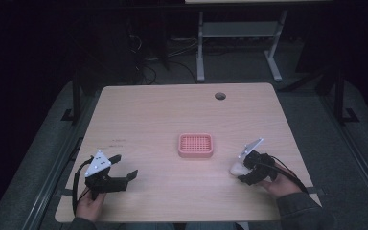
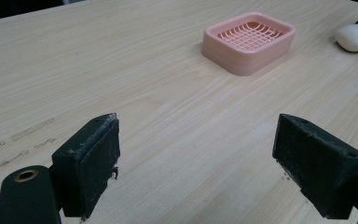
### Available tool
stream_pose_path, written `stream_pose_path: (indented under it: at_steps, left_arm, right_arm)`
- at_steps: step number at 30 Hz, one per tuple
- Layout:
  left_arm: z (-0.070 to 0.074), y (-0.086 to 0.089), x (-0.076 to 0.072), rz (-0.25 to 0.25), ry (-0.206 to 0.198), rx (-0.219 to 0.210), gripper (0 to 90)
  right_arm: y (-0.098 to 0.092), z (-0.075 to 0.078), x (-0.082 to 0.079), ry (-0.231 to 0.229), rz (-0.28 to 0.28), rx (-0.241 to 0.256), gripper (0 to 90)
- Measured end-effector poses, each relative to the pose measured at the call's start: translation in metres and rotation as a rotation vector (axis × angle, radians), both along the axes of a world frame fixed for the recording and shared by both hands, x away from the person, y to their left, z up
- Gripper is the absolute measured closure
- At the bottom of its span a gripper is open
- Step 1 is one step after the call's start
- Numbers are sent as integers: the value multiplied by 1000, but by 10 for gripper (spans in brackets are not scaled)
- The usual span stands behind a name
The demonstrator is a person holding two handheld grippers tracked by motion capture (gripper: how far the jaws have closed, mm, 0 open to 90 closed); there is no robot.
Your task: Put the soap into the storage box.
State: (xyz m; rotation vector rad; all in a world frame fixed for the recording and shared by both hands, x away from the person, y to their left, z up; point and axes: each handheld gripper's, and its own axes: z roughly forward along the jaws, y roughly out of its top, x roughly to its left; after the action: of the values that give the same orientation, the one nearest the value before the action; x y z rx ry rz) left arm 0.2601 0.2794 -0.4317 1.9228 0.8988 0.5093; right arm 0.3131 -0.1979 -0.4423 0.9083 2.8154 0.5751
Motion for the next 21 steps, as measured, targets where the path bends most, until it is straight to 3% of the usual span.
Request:
stream_pose_path:
  at_steps: [10, 21]
  left_arm:
    - [1, 0, 0, -1, 0, -1, 145]
    - [1, 2, 0, 5, 0, -7, 144]
  right_arm:
    - [1, -4, 5, 33, -5, 2, 474]
    - [1, -4, 6, 35, 20, -4, 485]
